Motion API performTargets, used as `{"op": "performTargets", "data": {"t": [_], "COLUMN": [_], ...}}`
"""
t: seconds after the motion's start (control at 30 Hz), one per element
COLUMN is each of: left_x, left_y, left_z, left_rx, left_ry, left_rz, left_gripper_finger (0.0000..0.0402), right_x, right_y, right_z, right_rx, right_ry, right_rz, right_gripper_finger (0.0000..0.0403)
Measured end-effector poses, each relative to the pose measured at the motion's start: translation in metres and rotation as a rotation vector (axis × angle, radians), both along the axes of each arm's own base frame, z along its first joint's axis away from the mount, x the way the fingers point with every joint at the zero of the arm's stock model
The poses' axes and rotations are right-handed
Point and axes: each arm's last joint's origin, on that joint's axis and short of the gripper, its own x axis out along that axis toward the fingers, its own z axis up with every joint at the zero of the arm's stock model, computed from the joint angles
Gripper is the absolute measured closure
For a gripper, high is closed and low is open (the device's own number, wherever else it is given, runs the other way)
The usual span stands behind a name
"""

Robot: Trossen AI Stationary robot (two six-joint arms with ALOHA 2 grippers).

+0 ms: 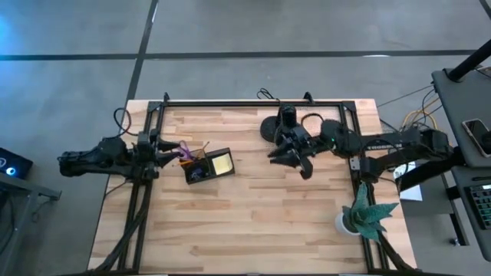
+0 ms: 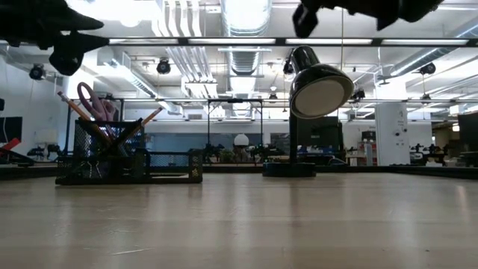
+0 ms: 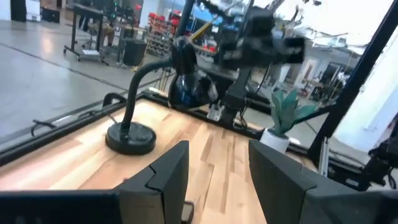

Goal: Pick and place office supplies into organizer
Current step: Return to Home Position

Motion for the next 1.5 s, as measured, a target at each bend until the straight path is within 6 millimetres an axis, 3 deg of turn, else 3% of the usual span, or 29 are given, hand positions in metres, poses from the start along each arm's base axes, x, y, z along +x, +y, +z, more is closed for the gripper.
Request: {"op": "performTargets", "data": {"t": [0.43, 0.8, 0.93, 1.1, 1.33, 1.5], "left_x": [0.006, 0.005, 0.004, 0.003, 0.003, 0.002], "left_y": [0.001, 0.002, 0.004, 0.007, 0.007, 0.007], "left_z": [-0.002, -0.002, -0.002, -0.002, 0.000, -0.001], "left_rx": [-0.017, -0.014, -0.009, -0.004, -0.007, -0.006], "left_ry": [0.041, 0.031, 0.030, 0.028, 0.012, 0.015], "left_rz": [0.035, 0.086, 0.169, 0.257, 0.259, 0.259], "left_gripper_finger": [0.0253, 0.0253, 0.0253, 0.0253, 0.0253, 0.0253], "right_x": [-0.080, -0.126, -0.138, -0.147, -0.151, -0.154], "right_y": [0.026, 0.034, 0.032, 0.033, 0.032, 0.031], "right_z": [-0.018, -0.059, -0.071, -0.072, -0.101, -0.100], "right_rx": [0.036, 0.055, 0.094, 0.074, 0.094, 0.045], "right_ry": [-0.097, -0.130, -0.163, -0.236, -0.193, -0.214], "right_rz": [-0.184, -0.228, -0.271, -0.216, -0.243, -0.253], "right_gripper_finger": [0.0312, 0.0312, 0.0312, 0.0312, 0.0312, 0.0312]}}
